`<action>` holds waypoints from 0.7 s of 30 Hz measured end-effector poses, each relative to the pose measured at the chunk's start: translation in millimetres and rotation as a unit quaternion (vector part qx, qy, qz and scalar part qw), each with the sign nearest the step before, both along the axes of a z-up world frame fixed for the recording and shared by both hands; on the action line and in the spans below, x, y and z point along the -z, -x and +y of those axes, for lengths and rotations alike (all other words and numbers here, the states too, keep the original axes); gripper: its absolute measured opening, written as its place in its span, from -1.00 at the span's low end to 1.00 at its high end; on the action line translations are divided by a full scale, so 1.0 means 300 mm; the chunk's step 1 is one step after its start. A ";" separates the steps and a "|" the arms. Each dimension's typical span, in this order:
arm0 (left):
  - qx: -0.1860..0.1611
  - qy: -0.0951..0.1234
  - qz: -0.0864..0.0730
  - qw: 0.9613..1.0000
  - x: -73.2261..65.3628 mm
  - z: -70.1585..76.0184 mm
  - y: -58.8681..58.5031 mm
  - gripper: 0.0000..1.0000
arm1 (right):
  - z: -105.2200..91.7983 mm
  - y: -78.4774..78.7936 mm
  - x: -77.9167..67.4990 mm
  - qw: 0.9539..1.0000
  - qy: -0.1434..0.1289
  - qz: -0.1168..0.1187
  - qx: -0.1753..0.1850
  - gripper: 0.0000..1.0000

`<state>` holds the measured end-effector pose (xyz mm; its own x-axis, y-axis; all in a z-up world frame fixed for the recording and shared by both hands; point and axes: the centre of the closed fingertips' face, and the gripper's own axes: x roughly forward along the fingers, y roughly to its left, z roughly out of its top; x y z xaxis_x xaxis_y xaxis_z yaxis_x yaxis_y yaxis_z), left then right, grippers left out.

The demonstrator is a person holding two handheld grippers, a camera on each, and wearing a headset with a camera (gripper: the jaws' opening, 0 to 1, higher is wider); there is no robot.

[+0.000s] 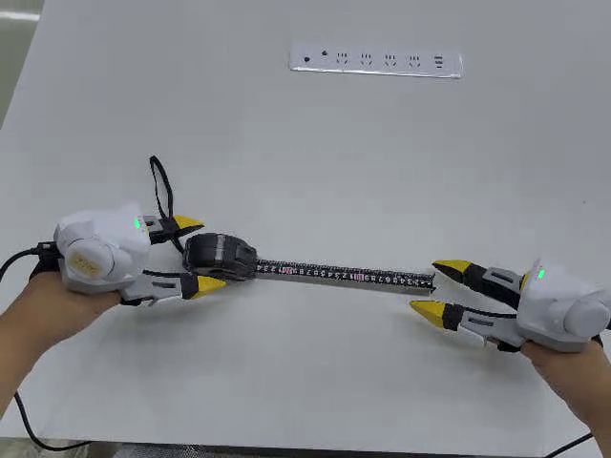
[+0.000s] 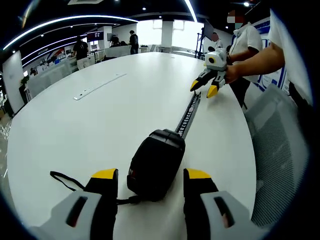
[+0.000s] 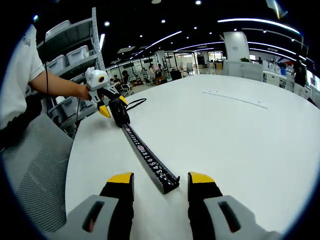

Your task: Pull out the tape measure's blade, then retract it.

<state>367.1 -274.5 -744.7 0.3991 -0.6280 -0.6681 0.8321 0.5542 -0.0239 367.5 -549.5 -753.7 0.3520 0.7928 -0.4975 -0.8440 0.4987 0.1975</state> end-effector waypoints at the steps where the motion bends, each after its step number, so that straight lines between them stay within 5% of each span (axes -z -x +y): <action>1: -0.002 0.002 -0.001 1.000 -0.004 -0.002 0.004 0.01 | -0.003 0.002 -0.001 1.000 0.000 -0.002 0.001 -0.15; 21: -0.083 0.021 -0.003 0.996 -0.049 0.041 0.057 0.09 | -0.006 0.035 -0.062 0.999 -0.008 -0.012 0.051 -0.03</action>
<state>350.1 -262.1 -730.1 0.5034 -0.5801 -0.6403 0.7290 0.6830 -0.0457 356.9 -551.3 -735.0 0.4438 0.7602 -0.4746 -0.7934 0.5795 0.1863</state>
